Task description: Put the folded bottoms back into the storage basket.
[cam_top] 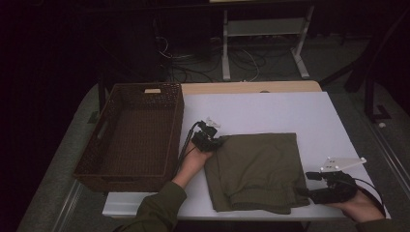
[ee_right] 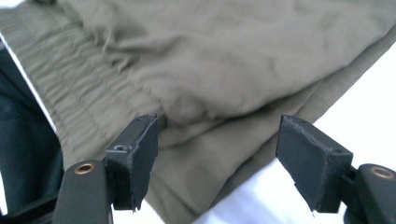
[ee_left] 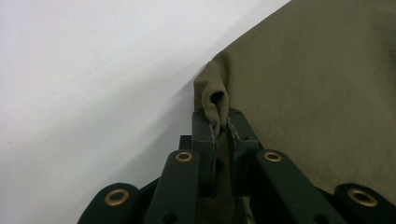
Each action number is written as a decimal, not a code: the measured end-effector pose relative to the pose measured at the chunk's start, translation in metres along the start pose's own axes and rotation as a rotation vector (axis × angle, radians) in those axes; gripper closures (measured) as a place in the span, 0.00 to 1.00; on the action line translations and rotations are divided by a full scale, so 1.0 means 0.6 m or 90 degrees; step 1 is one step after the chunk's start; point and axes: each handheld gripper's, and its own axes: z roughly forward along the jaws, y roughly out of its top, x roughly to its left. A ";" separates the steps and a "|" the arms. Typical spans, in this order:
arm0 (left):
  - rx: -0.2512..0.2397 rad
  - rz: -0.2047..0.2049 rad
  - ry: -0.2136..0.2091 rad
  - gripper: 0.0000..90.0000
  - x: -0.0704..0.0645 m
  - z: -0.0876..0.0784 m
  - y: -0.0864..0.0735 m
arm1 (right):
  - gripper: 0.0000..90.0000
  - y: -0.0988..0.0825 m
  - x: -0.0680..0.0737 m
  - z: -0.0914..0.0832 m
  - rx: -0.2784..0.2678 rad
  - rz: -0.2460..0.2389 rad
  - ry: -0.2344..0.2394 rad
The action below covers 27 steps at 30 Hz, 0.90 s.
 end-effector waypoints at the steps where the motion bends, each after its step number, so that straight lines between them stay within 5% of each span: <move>1: 0.000 0.000 0.000 0.92 0.000 0.000 0.000 | 0.33 -0.003 0.003 0.000 0.007 -0.005 -0.002; 17: 0.000 -0.002 -0.001 0.92 0.000 0.000 0.000 | 0.40 -0.041 0.029 0.014 0.069 -0.052 -0.008; 22: 0.000 -0.004 -0.001 0.92 0.000 0.000 0.000 | 0.47 -0.041 0.034 0.015 0.073 -0.087 -0.031; 27: 0.000 -0.004 -0.002 0.92 0.000 0.000 0.000 | 0.61 -0.039 0.033 0.015 0.071 -0.086 -0.032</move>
